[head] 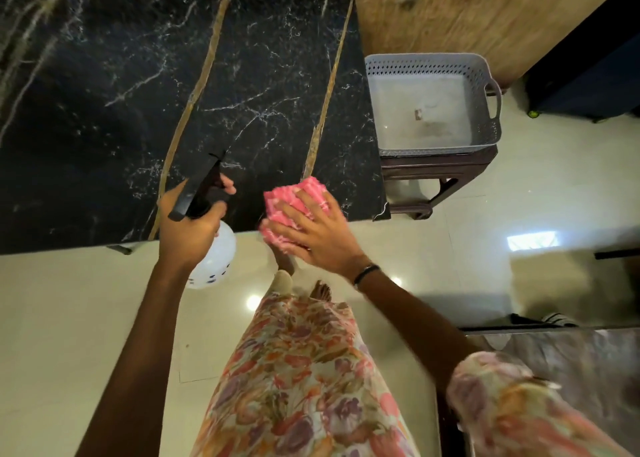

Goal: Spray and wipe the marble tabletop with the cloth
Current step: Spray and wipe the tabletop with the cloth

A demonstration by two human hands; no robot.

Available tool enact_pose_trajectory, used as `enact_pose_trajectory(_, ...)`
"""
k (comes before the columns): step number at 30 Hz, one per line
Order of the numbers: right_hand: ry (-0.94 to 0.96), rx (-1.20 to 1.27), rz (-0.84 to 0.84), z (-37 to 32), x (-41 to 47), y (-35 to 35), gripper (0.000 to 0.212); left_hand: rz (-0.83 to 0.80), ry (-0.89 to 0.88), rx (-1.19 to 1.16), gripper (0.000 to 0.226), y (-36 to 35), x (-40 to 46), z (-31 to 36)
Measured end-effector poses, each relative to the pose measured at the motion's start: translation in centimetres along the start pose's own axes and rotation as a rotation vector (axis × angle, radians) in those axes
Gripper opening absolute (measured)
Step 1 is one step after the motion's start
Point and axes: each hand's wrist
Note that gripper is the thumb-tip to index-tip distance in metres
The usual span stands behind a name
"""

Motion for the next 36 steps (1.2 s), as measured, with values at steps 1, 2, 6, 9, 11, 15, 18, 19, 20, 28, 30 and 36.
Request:
enact_pose_trajectory(1,0.074,-0.103,0.009,2.7,-1.9,-0.5,0.055,-0.023,-0.019,0.019,0.031,0.7,-0.1,-0.4)
enact_pose_trajectory(2,0.123,-0.189,-0.005,5.3,-3.6,-0.7,0.057,-0.022,-0.028,0.017,0.024,1.3,-0.2,-1.1)
enact_pose_trajectory(6,0.215,-0.292,-0.186,11.0,-5.6,0.1,0.069,0.009,0.005,-0.023,0.021,2.8,-1.1,-2.8)
enact_pose_trajectory(9,0.218,-0.284,-0.241,9.9,-4.2,0.5,0.084,0.047,0.009,-0.045,0.02,3.8,-1.9,-3.4)
enact_pose_trajectory(11,0.249,-0.277,-0.204,8.5,-2.9,0.5,0.093,0.079,0.044,-0.078,0.024,4.3,-2.2,-3.6)
enact_pose_trajectory(15,0.347,-0.207,-0.132,3.3,2.2,0.7,0.096,0.144,0.097,-0.107,0.033,6.1,-2.6,-4.1)
enact_pose_trajectory(18,0.359,-0.119,-0.083,-2.5,7.0,0.8,0.083,0.25,0.181,-0.106,0.048,8.3,-2.7,-5.6)
enact_pose_trajectory(19,0.351,-0.09,-0.062,-4.7,8.8,1.0,0.079,0.259,0.193,-0.103,0.033,9.1,-2.7,-6.0)
enact_pose_trajectory(20,0.34,-0.071,-0.043,-7.0,10.7,1.3,0.077,0.259,0.2,-0.099,0.017,10.2,-2.7,-6.3)
enact_pose_trajectory(28,0.342,0.032,-0.122,-22.1,23.4,2.0,0.074,0.39,0.258,-0.1,0.019,19.7,-2.6,-9.2)
enact_pose_trajectory(30,0.353,0.005,-0.108,-22.8,23.9,2.1,0.081,0.384,0.238,-0.084,0.009,22.6,-2.5,-9.8)
enact_pose_trajectory(36,0.318,-0.158,-0.073,-17.0,18.4,1.2,0.072,0.384,0.195,-0.128,0.035,30.6,-2.2,-12.3)
Point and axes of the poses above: each hand's wrist, its own x-axis towards the middle knuckle, its own y-axis out of the back of the hand, z = x × y, and after that the axes turned 5 degrees about -x, right-handed
